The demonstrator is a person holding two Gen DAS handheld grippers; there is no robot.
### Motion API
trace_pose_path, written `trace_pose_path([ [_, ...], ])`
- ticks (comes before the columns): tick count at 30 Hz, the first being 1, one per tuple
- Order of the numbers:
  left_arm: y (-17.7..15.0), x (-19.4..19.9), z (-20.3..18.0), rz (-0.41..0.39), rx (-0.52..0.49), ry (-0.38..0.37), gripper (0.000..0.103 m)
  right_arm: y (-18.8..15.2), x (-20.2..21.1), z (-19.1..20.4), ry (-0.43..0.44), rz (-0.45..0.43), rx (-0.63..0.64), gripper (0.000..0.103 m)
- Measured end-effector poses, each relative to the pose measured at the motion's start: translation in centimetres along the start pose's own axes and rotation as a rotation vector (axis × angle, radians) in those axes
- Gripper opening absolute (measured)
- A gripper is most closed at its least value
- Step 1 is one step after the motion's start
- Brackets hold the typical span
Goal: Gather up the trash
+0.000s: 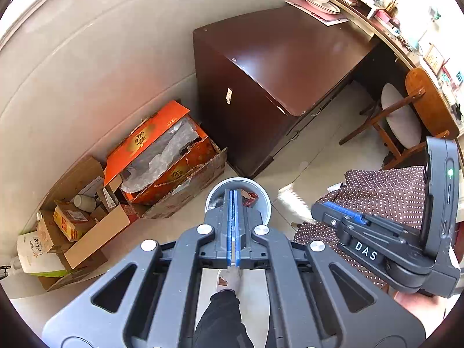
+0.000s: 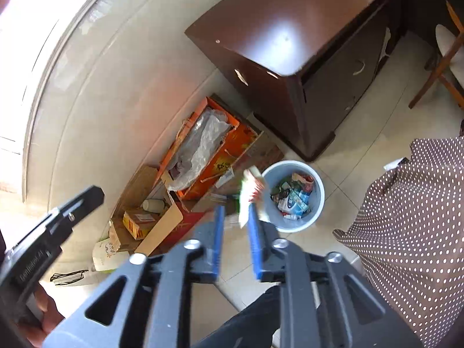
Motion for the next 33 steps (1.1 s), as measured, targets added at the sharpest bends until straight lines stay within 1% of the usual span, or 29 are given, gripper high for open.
trace_pose_path([
  [4,0.0,0.1,0.0,-0.006,0.009,-0.012,0.001,0.0,0.3,0.8,-0.023,-0.015,0.03,0.021],
  [5,0.0,0.1,0.0,-0.007,0.009,-0.014,0.001,0.0,0.4,0.8,-0.011,-0.021,0.032,0.022],
  [10,0.2,0.1,0.0,-0.007,0.01,-0.017,0.001,-0.2,0.3,0.1,-0.028,-0.021,0.025,0.023],
  [13,0.3,0.1,-0.1,-0.004,0.005,-0.018,0.001,-0.4,0.5,-0.1,-0.03,-0.022,0.02,0.026],
  [17,0.3,0.1,-0.3,0.004,-0.003,-0.021,0.001,-0.5,1.1,0.0,-0.033,-0.032,0.018,0.026],
  [23,-0.1,0.5,-0.7,0.018,0.013,-0.021,0.002,-1.0,2.6,-0.1,-0.045,-0.058,0.021,0.031],
  [28,-0.8,1.4,-1.6,0.025,0.007,-0.014,0.003,-2.0,4.7,-0.4,-0.056,-0.083,0.027,0.037],
  [29,-1.1,1.6,-1.8,0.029,0.01,-0.014,0.006,-2.3,5.2,-0.5,-0.056,-0.088,0.031,0.038],
  [30,-1.4,1.9,-2.0,0.029,0.011,-0.01,0.018,-2.6,5.8,-0.7,-0.053,-0.093,0.036,0.039],
  [31,-1.7,2.2,-2.3,0.024,0.013,-0.004,0.027,-2.9,6.3,-0.8,-0.05,-0.096,0.043,0.04],
  [32,-2.1,3.0,-2.7,0.005,0.017,0.009,0.048,-3.1,6.6,-0.9,-0.049,-0.099,0.051,0.041],
  [33,-2.5,3.6,-3.0,-0.014,0.02,0.016,0.052,-3.5,7.2,-1.1,-0.046,-0.103,0.066,0.042],
])
Point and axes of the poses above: each gripper's, at about its wrist camera, not at the fingertips, and x roughly against the way its jaws point, z to its left, y to its top, the point moved 2 cm from there along -x, roughly the way its jaws point, and after that the axes turned 11 degrees about -x, right-handed, at the moved point
